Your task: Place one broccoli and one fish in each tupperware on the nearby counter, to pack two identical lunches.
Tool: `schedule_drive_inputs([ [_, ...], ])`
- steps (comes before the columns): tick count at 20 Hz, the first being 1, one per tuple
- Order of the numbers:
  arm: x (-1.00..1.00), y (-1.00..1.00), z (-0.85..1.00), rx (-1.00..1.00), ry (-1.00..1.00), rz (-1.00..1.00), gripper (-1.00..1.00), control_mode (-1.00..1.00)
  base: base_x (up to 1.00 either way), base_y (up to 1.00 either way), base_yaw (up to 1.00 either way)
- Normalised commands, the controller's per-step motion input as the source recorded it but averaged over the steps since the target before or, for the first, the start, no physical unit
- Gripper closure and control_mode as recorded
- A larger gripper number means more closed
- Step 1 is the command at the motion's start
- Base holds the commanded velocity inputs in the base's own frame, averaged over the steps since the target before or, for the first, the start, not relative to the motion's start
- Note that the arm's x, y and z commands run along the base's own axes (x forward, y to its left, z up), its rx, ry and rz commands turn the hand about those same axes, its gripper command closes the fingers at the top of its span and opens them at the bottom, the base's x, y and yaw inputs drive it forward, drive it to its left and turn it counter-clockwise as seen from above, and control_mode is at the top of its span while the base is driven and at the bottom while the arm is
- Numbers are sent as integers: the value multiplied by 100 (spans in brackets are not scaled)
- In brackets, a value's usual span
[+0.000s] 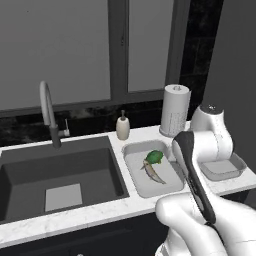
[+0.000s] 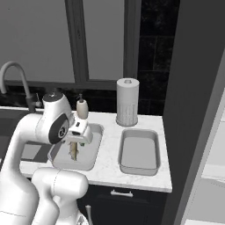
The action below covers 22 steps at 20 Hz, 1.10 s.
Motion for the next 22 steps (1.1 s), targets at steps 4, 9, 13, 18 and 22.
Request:
schedule_drive_inputs([
  [4, -100, -1, 92, -4, -24, -10, -100, -100, 0, 0, 0],
  [9, -87, 14, 56, -9, -22, -1, -100, -100, 0, 0, 0],
  [13, -44, 1, -7, -1, -8, 3, -100, -100, 0, 0, 0],
  [18, 0, 4, -31, 0, 0, 5, -100, -100, 0, 0, 0],
  [22, 0, 0, -5, 0, 0, 0, -100, -100, 0, 0, 0],
])
